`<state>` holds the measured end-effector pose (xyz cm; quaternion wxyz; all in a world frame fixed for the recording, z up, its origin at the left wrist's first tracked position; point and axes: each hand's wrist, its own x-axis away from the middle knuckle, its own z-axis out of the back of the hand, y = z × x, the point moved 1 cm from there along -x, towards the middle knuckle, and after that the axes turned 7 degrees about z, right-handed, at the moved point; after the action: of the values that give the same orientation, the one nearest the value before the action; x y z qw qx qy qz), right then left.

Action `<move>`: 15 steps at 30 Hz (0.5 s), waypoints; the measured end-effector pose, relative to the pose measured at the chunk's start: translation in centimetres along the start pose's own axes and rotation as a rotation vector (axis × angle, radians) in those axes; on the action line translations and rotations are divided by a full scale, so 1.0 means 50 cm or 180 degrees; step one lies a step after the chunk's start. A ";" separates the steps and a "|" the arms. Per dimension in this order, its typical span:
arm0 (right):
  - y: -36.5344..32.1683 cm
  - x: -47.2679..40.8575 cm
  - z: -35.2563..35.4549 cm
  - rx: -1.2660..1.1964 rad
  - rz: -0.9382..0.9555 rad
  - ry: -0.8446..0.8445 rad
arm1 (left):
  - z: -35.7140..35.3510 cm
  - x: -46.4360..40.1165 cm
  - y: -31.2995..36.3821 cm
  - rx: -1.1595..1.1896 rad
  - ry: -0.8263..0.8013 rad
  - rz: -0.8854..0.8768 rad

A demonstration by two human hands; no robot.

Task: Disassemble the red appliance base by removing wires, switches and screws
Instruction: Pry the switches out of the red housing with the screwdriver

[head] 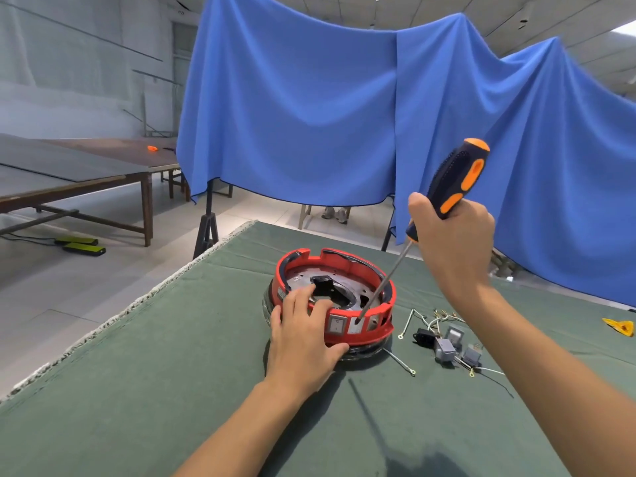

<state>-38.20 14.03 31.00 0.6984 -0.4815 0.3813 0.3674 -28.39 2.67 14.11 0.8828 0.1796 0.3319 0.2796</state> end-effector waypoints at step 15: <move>-0.016 0.052 -0.001 -0.0673 0.0458 0.0151 | 0.003 0.000 0.003 0.0295 -0.0234 0.0346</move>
<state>-36.39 14.14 28.99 0.6064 -0.5324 0.3904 0.4432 -28.32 2.76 14.29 0.8687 0.2483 0.3016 0.3046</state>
